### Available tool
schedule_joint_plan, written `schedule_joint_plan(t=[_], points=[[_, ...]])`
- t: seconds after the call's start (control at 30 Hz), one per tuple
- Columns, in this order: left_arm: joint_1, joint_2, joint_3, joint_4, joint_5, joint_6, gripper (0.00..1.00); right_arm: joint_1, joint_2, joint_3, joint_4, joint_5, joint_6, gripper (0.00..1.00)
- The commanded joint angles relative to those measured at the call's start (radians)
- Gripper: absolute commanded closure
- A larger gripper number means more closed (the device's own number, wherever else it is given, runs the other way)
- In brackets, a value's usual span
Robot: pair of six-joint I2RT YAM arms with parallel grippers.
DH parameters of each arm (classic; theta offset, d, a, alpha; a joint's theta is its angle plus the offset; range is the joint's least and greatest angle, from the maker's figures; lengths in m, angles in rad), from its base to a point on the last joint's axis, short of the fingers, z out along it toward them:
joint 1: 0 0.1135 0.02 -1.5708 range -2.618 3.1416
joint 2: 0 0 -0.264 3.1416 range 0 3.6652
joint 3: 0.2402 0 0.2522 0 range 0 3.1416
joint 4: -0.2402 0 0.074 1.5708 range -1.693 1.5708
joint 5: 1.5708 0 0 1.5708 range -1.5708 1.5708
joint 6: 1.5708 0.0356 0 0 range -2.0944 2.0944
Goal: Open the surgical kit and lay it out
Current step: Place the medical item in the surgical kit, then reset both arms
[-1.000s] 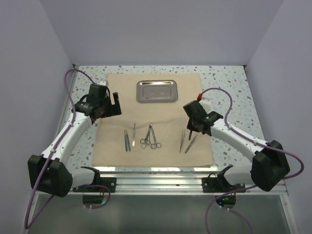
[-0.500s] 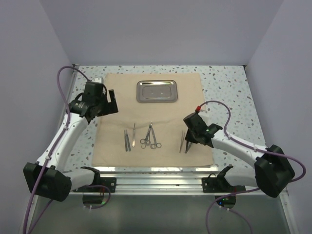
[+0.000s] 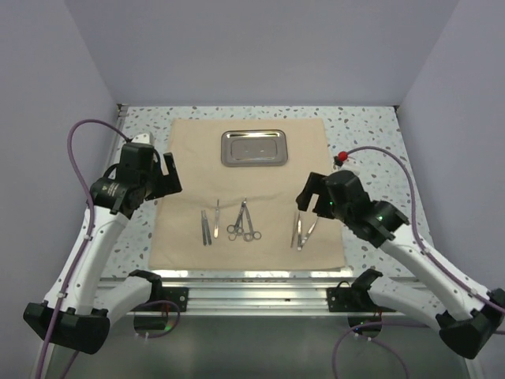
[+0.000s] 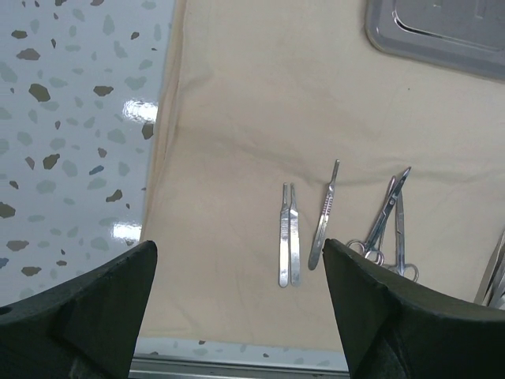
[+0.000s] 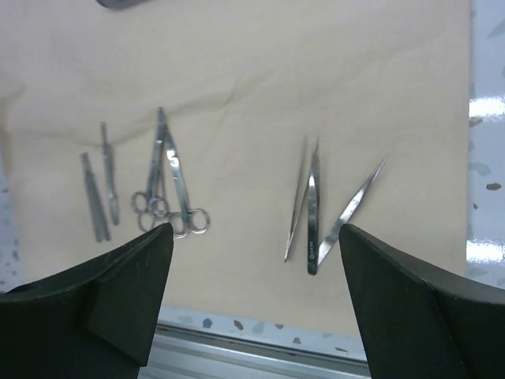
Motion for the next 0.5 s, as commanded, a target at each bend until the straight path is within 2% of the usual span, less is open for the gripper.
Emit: schedule_joint_plan(t=[0.0, 0.03, 0.13, 0.33, 0.47], points=[[0.008, -0.008, 0.092, -0.052, -0.013, 0.002, 0.11, 0.003, -0.138, 0.104, -0.135, -0.075, -0.073, 0.10], [0.008, -0.010, 0.099, -0.058, -0.015, 0.005, 0.11, 0.005, -0.161, 0.121, -0.207, -0.077, -0.064, 0.08], [0.008, -0.039, 0.102, -0.078, -0.018, 0.015, 0.11, 0.003, -0.262, 0.134, -0.264, -0.147, -0.087, 0.08], [0.008, -0.117, 0.028, -0.063, 0.016, 0.004, 0.11, 0.003, -0.536, 0.089, -0.286, -0.195, -0.044, 0.05], [0.008, -0.136, 0.025, -0.052, 0.033, 0.001, 0.11, 0.005, -0.633, 0.103, -0.325, -0.184, -0.026, 0.02]])
